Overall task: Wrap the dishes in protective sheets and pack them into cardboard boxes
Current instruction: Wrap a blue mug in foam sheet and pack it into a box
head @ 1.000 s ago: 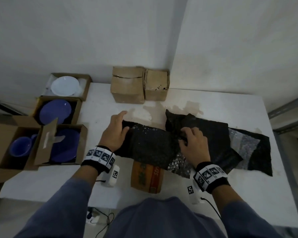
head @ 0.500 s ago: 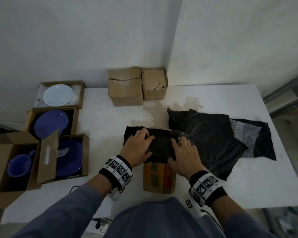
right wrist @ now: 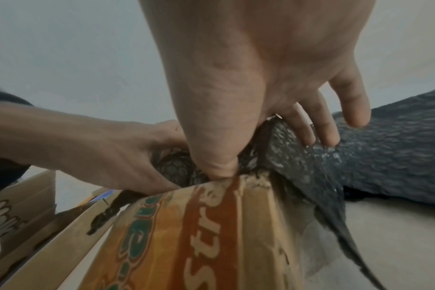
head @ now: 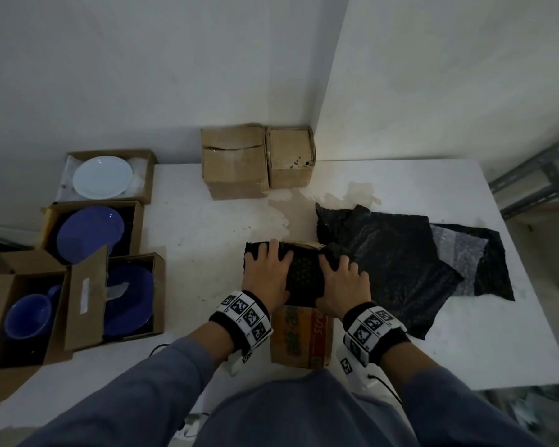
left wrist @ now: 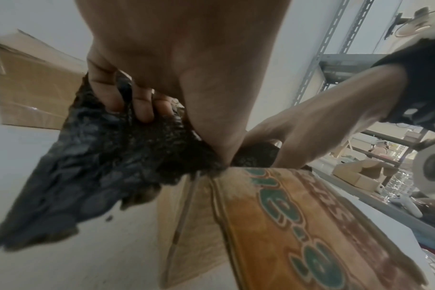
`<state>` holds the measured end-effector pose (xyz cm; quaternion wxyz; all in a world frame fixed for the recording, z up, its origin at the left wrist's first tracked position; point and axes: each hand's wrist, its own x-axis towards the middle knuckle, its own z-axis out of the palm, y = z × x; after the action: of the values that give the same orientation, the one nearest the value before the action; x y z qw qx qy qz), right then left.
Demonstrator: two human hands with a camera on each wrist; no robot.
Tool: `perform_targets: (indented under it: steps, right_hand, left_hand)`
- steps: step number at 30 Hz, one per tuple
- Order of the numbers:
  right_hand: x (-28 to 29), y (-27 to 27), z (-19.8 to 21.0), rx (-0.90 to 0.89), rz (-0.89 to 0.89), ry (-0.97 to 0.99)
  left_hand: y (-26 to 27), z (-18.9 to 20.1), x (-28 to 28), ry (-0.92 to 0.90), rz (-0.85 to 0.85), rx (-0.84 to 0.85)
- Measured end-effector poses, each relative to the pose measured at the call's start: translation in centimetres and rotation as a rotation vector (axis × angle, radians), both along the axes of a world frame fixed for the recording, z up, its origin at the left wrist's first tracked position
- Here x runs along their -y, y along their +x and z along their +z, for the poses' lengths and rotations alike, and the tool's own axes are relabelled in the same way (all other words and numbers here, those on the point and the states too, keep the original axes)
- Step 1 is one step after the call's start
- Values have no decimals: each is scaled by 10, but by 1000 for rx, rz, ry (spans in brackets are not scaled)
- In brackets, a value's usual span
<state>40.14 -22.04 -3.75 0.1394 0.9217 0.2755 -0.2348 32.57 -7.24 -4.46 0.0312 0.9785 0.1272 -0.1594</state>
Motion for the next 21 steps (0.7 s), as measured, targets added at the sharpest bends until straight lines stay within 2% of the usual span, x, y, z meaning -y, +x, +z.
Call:
perform_targets:
  steps: [13,21]
  right_hand:
    - [-14,2,-8,-6,-108,176]
    - [-17,9,-9,90,-49,170]
  left_hand:
    - [13,-3,0,-18,46,37]
    - [20,-7,0,-16,86,95]
